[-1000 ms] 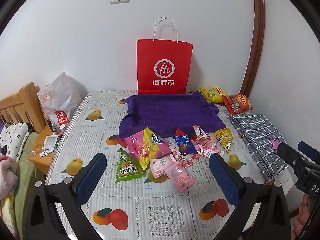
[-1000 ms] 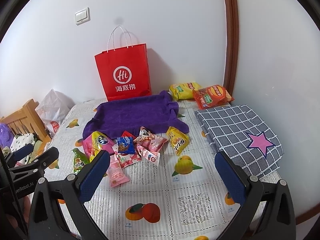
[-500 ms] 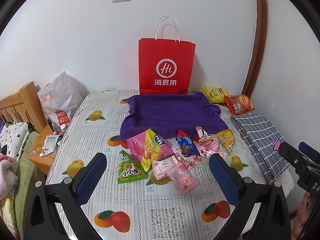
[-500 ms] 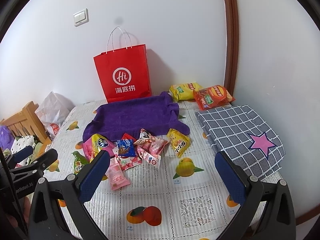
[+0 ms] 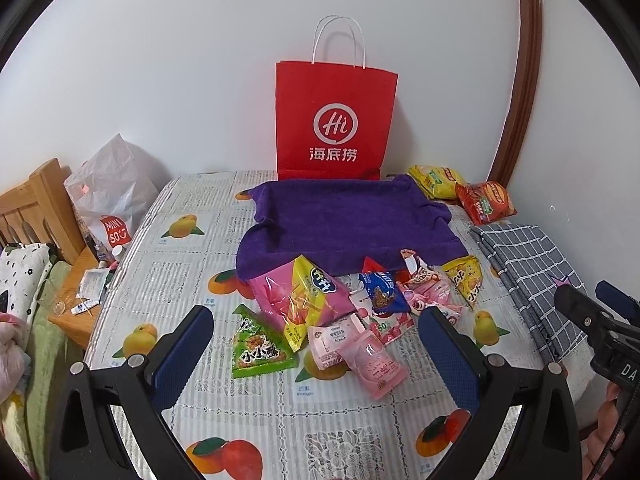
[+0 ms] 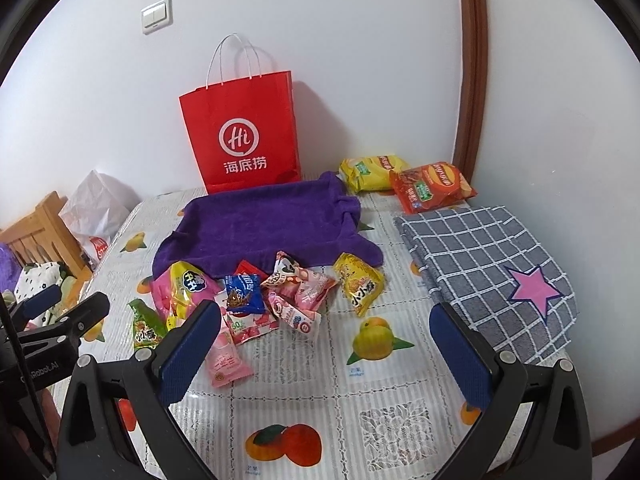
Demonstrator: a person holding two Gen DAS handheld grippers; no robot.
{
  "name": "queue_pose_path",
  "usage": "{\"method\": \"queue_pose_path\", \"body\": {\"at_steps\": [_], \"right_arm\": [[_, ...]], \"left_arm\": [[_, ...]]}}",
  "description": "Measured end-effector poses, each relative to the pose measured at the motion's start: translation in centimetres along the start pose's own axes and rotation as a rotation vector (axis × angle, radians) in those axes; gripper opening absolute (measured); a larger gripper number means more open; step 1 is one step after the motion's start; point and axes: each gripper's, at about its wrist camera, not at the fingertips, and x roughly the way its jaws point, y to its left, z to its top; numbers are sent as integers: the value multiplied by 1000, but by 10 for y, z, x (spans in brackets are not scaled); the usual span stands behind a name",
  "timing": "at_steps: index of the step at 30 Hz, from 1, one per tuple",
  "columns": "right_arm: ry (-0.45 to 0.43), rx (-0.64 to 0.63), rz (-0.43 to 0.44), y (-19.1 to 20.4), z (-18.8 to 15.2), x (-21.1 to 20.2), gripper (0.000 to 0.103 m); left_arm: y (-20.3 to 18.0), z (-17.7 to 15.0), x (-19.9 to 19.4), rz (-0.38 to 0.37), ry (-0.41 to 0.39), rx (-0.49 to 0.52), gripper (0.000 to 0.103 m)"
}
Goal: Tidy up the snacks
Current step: 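Lower the left tool to the green triangular packet while the right tool lowers to the pink ice-pop wrapper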
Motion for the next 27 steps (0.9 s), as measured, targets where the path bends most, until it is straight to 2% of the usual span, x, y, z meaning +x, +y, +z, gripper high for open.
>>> {"method": "queue_pose_path", "body": {"at_steps": [9,13,19,27], "right_arm": [[38,-3,9,2,1,26,103],[58,-11,19,2,-1,39,103],[69,-25,4,3,-6,55,103],[114,-23,12,6,-9,82,103]], "left_arm": [[-4,1,25,13,31,44,103],[-2,1,36,44,45,64,103],[9,-6,57,61,91,51,103],[41,-21,82,105,150,6,103]]}}
